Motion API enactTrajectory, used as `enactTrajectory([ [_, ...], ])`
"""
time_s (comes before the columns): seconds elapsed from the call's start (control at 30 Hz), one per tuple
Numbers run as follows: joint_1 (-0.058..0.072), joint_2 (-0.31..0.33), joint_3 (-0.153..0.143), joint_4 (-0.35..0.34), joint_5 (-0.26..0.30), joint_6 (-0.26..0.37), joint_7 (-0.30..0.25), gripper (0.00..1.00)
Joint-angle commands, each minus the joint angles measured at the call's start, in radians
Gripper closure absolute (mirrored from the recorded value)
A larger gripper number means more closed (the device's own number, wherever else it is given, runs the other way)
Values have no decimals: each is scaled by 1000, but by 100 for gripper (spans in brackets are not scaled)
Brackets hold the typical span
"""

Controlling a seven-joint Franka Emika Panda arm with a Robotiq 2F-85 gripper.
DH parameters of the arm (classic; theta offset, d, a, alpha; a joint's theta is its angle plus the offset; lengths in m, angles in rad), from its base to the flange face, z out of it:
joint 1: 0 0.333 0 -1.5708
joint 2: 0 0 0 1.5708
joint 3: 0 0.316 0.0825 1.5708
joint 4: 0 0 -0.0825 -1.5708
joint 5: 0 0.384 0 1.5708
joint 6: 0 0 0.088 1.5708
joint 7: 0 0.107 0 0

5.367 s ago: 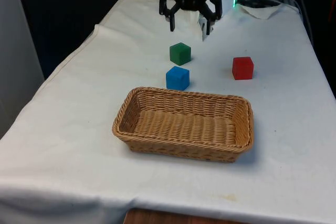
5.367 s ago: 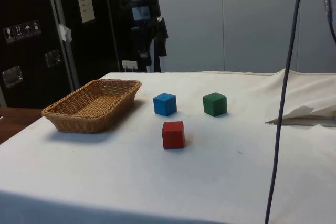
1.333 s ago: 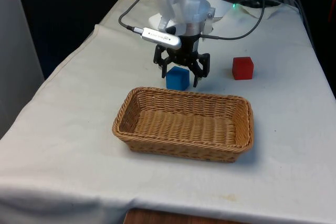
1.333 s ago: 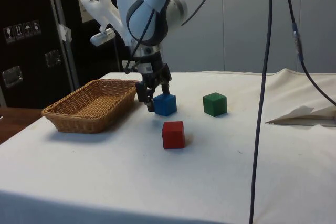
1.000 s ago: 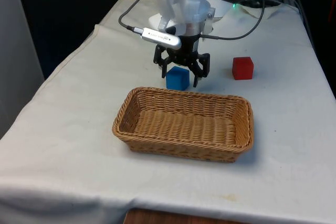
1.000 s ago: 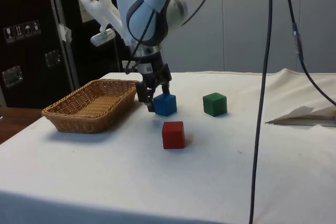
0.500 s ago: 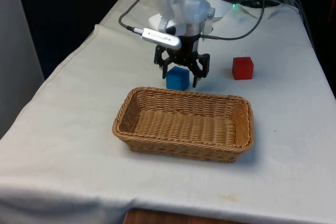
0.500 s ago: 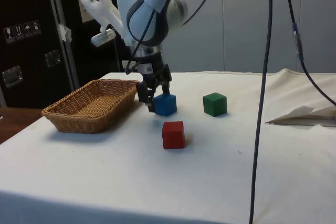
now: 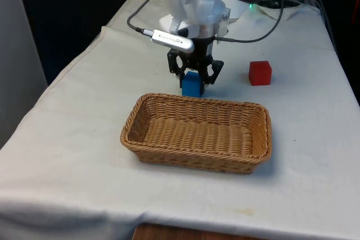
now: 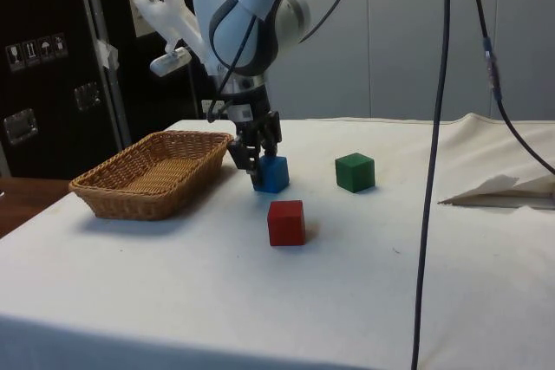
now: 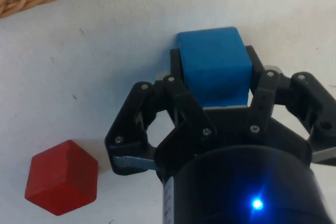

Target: Pick up exactly two blocks and place them into the basket.

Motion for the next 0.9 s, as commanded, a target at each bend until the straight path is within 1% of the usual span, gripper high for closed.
enactTrajectory([
  [0.0, 1, 0, 0, -3, 0, 2, 0, 97],
  [0.43, 0, 0, 0, 0, 0, 1, 0, 97],
  [0.53, -2, -1, 1, 0, 0, 0, -8, 97],
  [0.7, 0, 0, -2, 1, 0, 0, -13, 97],
  [0.8, -1, -2, -1, 0, 1, -1, -16, 97],
  [0.83, 1, -6, -3, 0, -1, -4, -15, 97],
  [0.87, 6, -15, -7, -1, -7, -11, -10, 97],
])
